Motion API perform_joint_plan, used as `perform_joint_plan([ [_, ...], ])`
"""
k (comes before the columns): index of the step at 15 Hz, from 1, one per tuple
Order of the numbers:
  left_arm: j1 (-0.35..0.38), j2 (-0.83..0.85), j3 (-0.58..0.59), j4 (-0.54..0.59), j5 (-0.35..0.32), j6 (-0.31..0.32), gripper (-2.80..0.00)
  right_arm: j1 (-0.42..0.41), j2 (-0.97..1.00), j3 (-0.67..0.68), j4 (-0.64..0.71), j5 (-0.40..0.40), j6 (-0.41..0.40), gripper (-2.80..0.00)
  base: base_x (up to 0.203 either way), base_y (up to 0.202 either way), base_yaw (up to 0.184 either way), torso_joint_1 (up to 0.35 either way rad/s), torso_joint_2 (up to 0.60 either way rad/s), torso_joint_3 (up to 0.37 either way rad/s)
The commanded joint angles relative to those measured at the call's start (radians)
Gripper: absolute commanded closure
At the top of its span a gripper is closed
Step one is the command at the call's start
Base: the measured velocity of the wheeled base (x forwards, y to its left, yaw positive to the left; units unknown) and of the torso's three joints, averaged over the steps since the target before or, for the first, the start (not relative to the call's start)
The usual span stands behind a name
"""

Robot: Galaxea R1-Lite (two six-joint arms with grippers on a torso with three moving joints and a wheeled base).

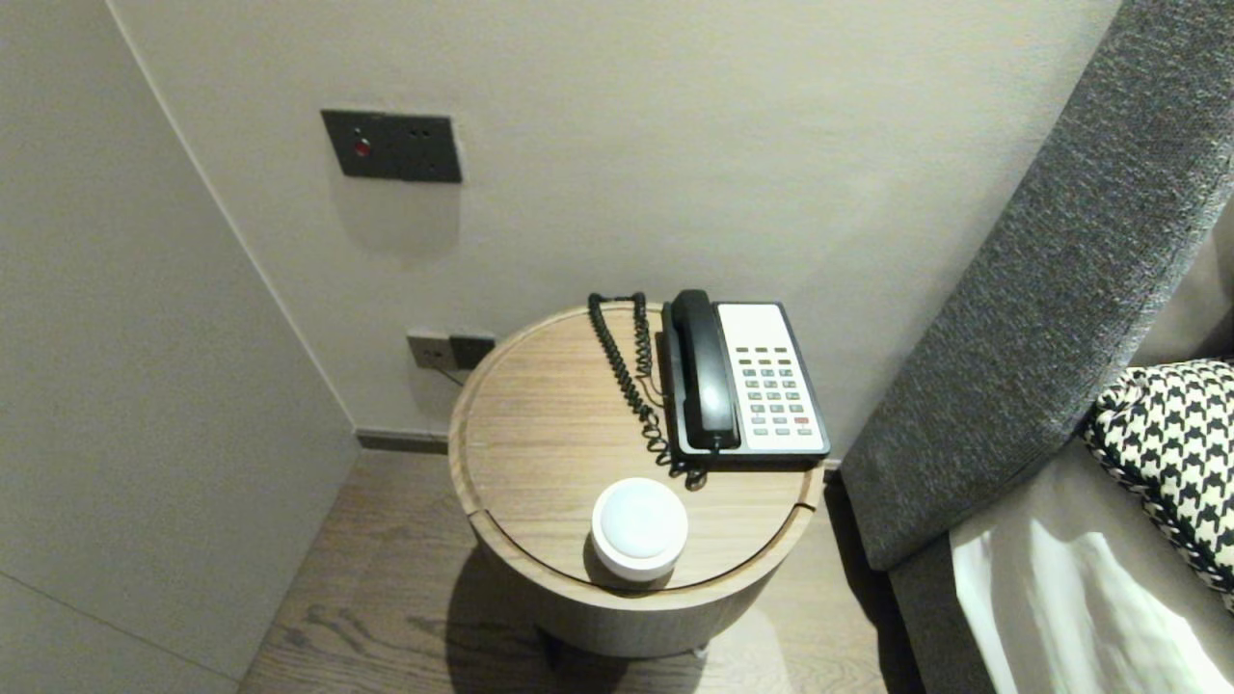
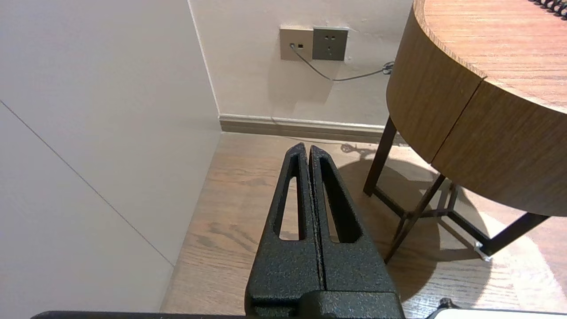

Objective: Open the nightstand drawer

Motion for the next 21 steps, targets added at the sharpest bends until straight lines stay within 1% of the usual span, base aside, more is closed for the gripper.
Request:
perform_joint_plan([
  [1,0.000,-0.002,0.000,-0.001,0.000,0.000,0.00,0.000,-0.001,0.000,0.001,0.000,0.000,0.00,0.000,0.000,0.000,0.000,0.00,0.000],
  [12,0.000,-0.002,0.000,-0.001,0.000,0.000,0.00,-0.001,-0.001,-0.004,0.000,0.003,-0.010,0.00,0.000,0.000,0.000,0.000,0.00,0.000],
  [17,0.000,-0.002,0.000,-0.001,0.000,0.000,0.00,0.001,-0.004,-0.015,0.035,0.001,-0.013,0.00,0.000,0.000,0.000,0.000,0.00,0.000],
  [21,0.000,-0.002,0.000,-0.001,0.000,0.000,0.00,0.001,-0.004,-0.015,0.035,0.000,-0.013,0.00,0.000,0.000,0.000,0.000,0.00,0.000],
])
